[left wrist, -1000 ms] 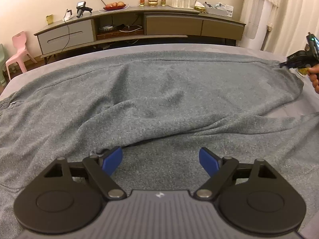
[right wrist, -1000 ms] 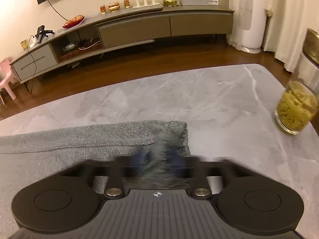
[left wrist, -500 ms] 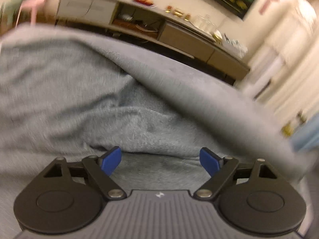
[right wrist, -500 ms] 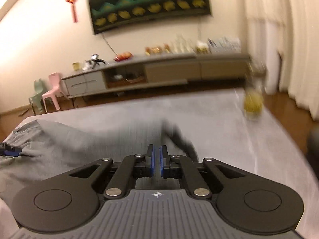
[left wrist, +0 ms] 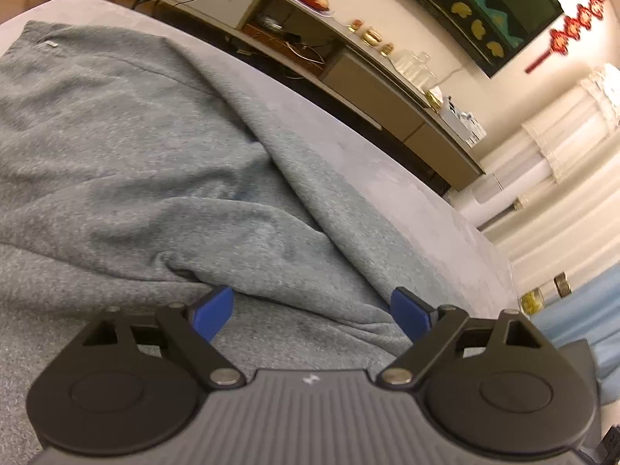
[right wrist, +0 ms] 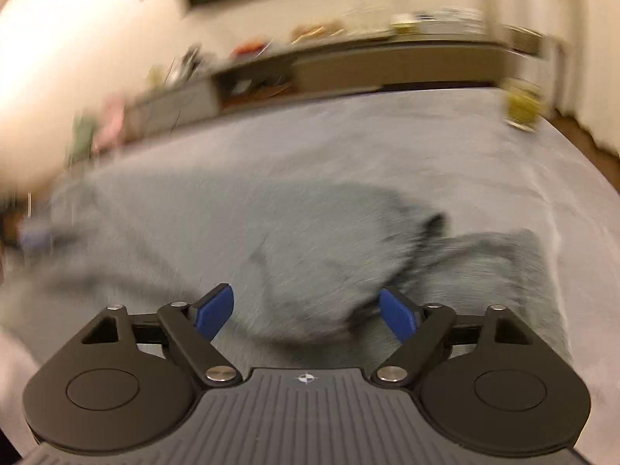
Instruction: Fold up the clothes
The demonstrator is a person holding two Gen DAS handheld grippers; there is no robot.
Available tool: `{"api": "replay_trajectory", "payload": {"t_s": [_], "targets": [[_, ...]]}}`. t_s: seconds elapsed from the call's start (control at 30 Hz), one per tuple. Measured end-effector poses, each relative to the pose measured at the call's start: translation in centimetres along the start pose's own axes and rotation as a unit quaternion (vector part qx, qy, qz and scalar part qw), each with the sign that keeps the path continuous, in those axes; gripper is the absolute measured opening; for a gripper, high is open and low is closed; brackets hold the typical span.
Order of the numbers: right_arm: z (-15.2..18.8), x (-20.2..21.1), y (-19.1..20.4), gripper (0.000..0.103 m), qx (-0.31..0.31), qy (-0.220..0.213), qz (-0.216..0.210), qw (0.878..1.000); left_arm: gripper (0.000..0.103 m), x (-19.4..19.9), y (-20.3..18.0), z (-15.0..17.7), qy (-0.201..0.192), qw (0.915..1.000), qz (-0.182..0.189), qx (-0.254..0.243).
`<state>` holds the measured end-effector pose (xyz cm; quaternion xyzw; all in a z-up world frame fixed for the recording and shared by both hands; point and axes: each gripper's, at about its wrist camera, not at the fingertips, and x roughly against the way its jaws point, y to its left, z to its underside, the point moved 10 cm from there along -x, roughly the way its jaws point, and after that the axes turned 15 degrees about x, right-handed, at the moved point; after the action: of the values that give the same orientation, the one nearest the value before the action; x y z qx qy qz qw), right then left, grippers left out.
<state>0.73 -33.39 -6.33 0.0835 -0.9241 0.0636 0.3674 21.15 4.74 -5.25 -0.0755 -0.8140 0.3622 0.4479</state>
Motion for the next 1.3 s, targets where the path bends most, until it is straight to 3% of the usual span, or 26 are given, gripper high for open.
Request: {"api": "replay_trajectory", "payload": {"t_s": [0.03, 0.07, 0.13, 0.2, 0.27, 0.37, 0.57, 0.9, 0.97, 1.07, 1.23, 1.3], "targets": [[0.0, -0.5, 0.5, 0.084, 0.025, 0.011, 0.016, 0.999, 0.091, -0.1, -0.2, 0.2, 0.002, 1.0, 0.0, -0.004], [0.0, -0.9, 0.7, 0.068, 0.04, 0.019, 0.023, 0.999, 0.091, -0.2, -0.3, 0.4, 0.004, 1.0, 0.0, -0.008], [0.0, -1.3, 0.5, 0.021, 0.041, 0.032, 0.015, 0.999, 0.091, -0.6, -0.4, 0.7, 0.007, 0.9999, -0.002, -0.012], [-0.8, -0.1, 0.0, 0.019, 0.029, 0.003, 0.016, 0.999, 0.091, -0.6, -0.6, 0.8, 0.005, 0.9999, 0.0, -0.013], [-2.9, 3.2, -1.9, 0.019, -0.04, -0.076, 0.003, 0.996, 0.091, -0.4, -1.0, 0.9, 0.002, 0.9999, 0.008, -0.01], [-5.3, 8.5, -5.3, 0.019, -0.161, -0.188, -0.034, 0.968, 0.096, -0.6, -1.7, 0.6, 0.01, 0.9997, 0.022, 0.01], [-7.5, 10.6, -8.5, 0.019, -0.27, -0.25, -0.097, 0.925, 0.097, -2.8, -3.2, -0.3, 0.014, 0.9983, 0.03, 0.049], [-8.3, 10.6, -10.1, 0.019, -0.289, -0.266, -0.109, 0.913, 0.1, -8.0, -4.5, -1.1, 0.01, 0.9936, 0.024, 0.11], [-8.0, 10.1, -10.5, 0.019, -0.294, -0.261, -0.106, 0.913, 0.095, -8.8, -4.2, -2.7, 0.0, 0.9902, 0.023, 0.138], [-7.4, 8.9, -11.3, 0.019, -0.296, -0.24, -0.098, 0.919, 0.093, -9.0, -3.9, -5.4, -0.006, 0.9799, 0.051, 0.193], [-6.9, 7.4, -12.1, 0.019, -0.302, -0.226, -0.104, 0.92, 0.082, -10.4, -3.6, -7.1, 0.008, 0.9796, 0.053, 0.194], [-6.9, 7.2, -12.3, 0.019, -0.309, -0.227, -0.109, 0.917, 0.084, -10.9, -3.2, -6.9, 0.017, 0.9771, 0.057, 0.204]]}}
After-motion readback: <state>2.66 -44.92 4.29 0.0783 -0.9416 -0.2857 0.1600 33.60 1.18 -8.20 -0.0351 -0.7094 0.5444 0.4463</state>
